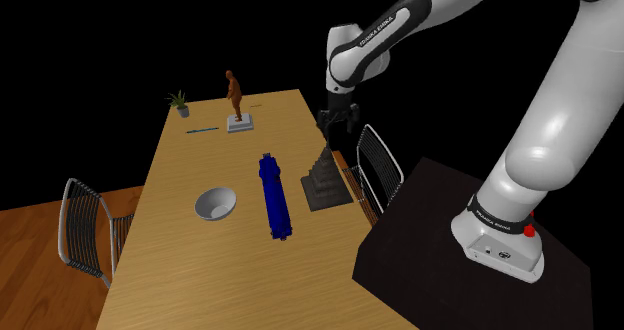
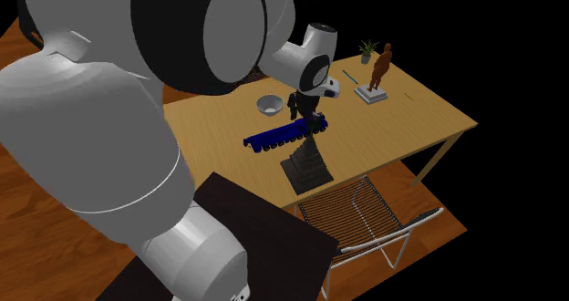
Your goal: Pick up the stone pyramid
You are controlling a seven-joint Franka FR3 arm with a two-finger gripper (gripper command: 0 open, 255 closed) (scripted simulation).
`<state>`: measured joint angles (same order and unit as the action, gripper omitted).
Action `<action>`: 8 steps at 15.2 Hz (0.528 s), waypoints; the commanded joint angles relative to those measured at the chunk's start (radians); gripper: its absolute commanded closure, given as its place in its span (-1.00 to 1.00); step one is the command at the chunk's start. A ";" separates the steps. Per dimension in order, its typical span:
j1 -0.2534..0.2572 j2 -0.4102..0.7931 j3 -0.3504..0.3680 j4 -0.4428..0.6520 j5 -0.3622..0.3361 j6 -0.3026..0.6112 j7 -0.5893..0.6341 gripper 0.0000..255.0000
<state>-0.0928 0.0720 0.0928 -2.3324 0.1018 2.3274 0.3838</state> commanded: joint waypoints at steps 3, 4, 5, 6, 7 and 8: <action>-0.004 0.156 -0.015 0.088 -0.013 0.060 0.057 -1.00; -0.004 0.195 -0.020 0.111 -0.016 0.073 0.070 -1.00; -0.004 0.234 -0.025 0.135 -0.017 0.086 0.082 -1.00; -0.004 0.273 -0.030 0.161 -0.018 0.097 0.094 -1.00; -0.004 0.311 -0.035 0.187 -0.019 0.107 0.105 -1.00; -0.004 0.350 -0.041 0.214 -0.018 0.116 0.116 -1.00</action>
<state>-0.0958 0.3872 0.0580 -2.1448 0.0837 2.4367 0.4891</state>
